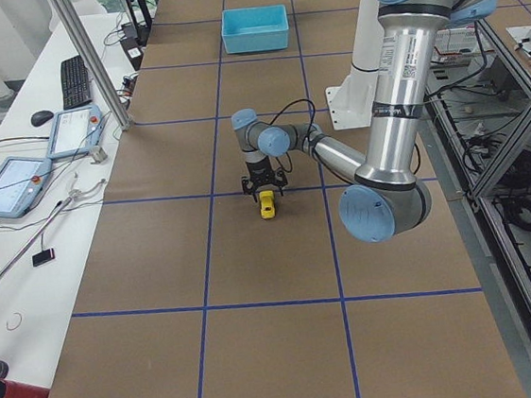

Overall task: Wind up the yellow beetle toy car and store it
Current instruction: 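Grip the yellow car with the left gripper, pressing it onto the table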

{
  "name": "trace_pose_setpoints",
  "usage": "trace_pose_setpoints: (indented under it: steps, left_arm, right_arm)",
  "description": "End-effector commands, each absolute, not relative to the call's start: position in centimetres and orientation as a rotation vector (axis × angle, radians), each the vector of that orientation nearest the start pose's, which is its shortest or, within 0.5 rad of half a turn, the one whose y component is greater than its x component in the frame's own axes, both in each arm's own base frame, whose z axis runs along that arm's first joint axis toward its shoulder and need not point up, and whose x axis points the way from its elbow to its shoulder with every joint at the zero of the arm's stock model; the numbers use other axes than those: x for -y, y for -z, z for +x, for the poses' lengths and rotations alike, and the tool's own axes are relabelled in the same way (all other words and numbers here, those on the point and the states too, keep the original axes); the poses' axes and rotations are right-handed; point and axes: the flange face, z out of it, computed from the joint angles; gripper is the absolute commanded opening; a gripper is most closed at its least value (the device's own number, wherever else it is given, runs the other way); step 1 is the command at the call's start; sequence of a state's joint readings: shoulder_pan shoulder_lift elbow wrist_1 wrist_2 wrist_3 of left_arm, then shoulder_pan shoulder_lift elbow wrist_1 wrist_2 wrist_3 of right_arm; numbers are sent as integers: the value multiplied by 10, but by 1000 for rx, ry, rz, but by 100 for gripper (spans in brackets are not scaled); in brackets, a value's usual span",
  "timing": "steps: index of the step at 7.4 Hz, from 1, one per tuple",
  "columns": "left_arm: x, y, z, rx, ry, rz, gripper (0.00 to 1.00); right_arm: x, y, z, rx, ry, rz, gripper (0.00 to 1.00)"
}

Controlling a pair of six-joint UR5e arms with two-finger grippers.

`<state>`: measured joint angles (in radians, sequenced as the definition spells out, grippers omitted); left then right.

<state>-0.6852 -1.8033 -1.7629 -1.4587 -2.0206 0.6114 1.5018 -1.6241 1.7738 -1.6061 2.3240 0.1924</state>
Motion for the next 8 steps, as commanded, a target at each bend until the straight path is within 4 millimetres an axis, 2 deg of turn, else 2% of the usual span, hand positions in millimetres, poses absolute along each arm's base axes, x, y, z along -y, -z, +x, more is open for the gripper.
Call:
trace_pose_setpoints:
  steps: [1,2,4,7,8]
  left_arm:
    - [432,-474,389,-555,-1529,257,95]
    - [432,-474,389,-555,-1528,257,91]
    - [432,-473,388,-555,-1527,259,82]
    - [431,-467,383,-570,-1529,273,71]
    - [428,-471,381,-569,-1531,267,65]
  right_arm:
    - [476,-587,32,762,-72,15,100]
    - [477,-580,32,768,-68,25,100]
    - [490,-568,31,772,-59,48,100]
    - [490,-571,31,769,-60,44,100]
    - [488,-573,31,768,-61,39,100]
